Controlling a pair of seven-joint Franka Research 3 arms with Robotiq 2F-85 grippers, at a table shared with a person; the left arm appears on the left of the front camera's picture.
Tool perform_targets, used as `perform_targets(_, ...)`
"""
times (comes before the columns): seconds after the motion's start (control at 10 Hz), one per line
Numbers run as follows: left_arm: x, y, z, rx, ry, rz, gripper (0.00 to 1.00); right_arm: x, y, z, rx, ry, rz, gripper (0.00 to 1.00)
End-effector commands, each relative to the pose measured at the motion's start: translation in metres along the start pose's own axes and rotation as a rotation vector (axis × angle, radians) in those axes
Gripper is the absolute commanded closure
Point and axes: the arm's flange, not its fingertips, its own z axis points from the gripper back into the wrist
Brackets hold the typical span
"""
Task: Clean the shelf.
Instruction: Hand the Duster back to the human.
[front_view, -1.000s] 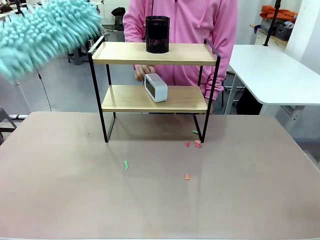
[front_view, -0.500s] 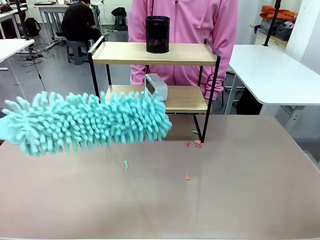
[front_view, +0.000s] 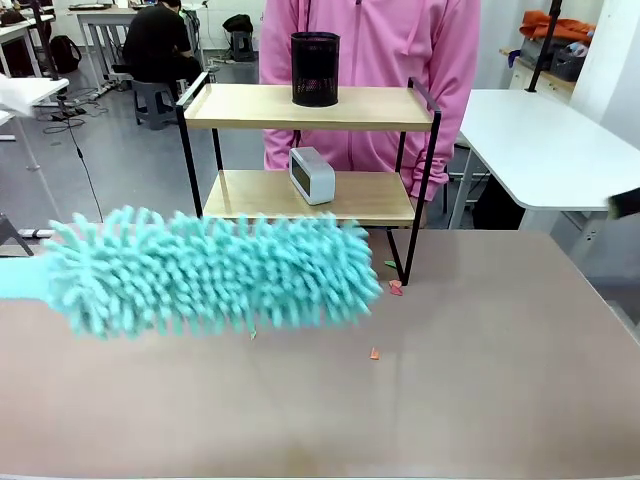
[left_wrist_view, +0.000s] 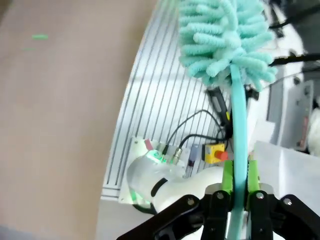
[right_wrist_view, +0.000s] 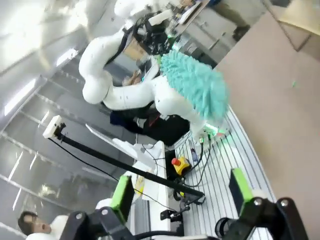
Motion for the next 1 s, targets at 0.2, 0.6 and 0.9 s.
perform_targets(0.2, 0.049, -0.010, -0.005, -0.006, 0.111, -0.128, 0.88, 0.021, -0.039, -0.112, 0.067, 0.014, 0.043, 0.00)
perform_targets(0.6, 0.066, -0.008, -0.013, -0.046, 0.150, -0.172, 0.88, 0.009, -0.055, -0.184, 0.069, 0.093, 0.026, 0.00)
perform_targets(0.9, 0.068, -0.004, -0.011, -0.041, 0.108, -0.142, 0.88, -0.002, -0.052, -0.194, 0.093, 0.214, 0.032, 0.00)
